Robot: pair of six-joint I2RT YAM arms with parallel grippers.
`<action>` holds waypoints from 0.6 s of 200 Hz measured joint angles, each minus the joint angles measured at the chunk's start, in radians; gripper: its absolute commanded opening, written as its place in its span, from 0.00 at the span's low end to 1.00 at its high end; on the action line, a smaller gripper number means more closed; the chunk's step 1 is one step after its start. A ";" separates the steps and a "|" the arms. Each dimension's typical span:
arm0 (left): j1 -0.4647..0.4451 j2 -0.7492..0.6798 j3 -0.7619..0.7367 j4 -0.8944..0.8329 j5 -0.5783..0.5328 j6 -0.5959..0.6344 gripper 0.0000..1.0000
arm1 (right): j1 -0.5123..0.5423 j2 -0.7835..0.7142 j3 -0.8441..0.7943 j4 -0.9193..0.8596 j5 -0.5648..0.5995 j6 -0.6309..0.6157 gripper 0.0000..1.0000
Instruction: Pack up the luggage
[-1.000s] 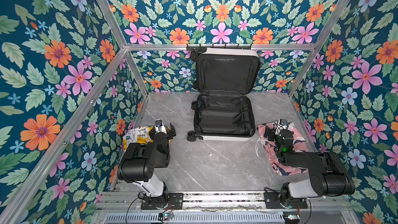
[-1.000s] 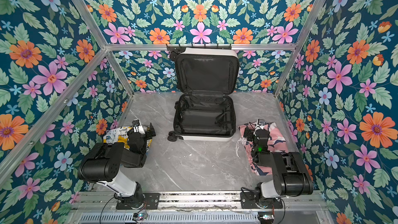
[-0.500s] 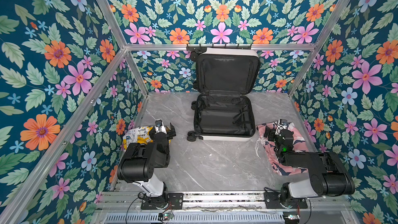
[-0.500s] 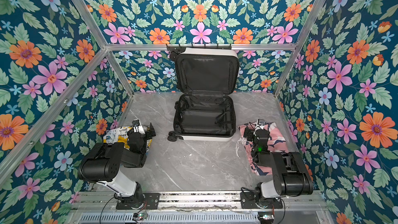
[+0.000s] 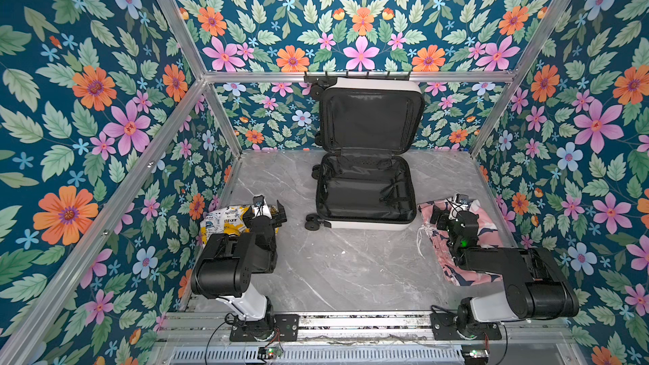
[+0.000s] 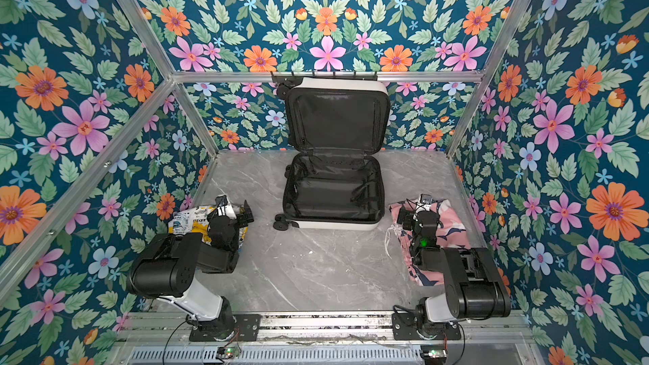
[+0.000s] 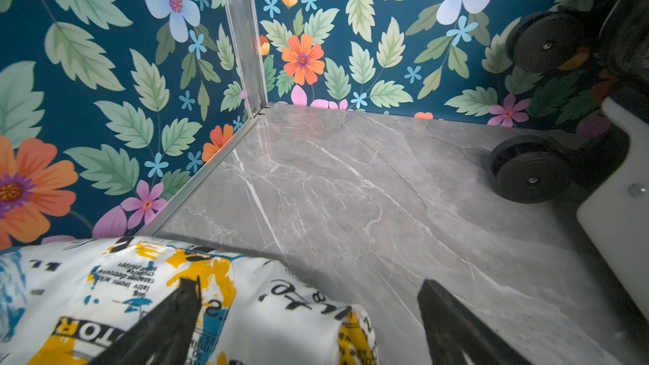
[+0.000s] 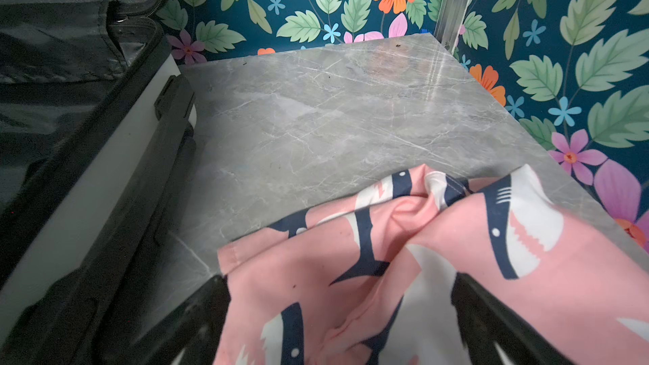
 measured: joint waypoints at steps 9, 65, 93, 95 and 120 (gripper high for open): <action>0.000 -0.019 -0.013 0.009 -0.006 -0.003 1.00 | 0.000 -0.025 0.003 -0.027 0.015 0.005 0.99; -0.003 -0.344 0.054 -0.241 -0.135 -0.064 1.00 | -0.008 -0.404 0.072 -0.349 0.164 0.094 0.99; -0.003 -0.437 0.262 -0.561 -0.160 -0.180 1.00 | -0.010 -0.567 0.196 -0.661 0.256 0.208 0.99; -0.003 -0.438 0.286 -0.589 -0.163 -0.194 1.00 | -0.010 -0.577 0.211 -0.694 0.261 0.222 0.99; -0.003 -0.415 0.500 -0.914 -0.132 -0.346 1.00 | -0.009 -0.639 0.346 -0.990 0.280 0.368 0.99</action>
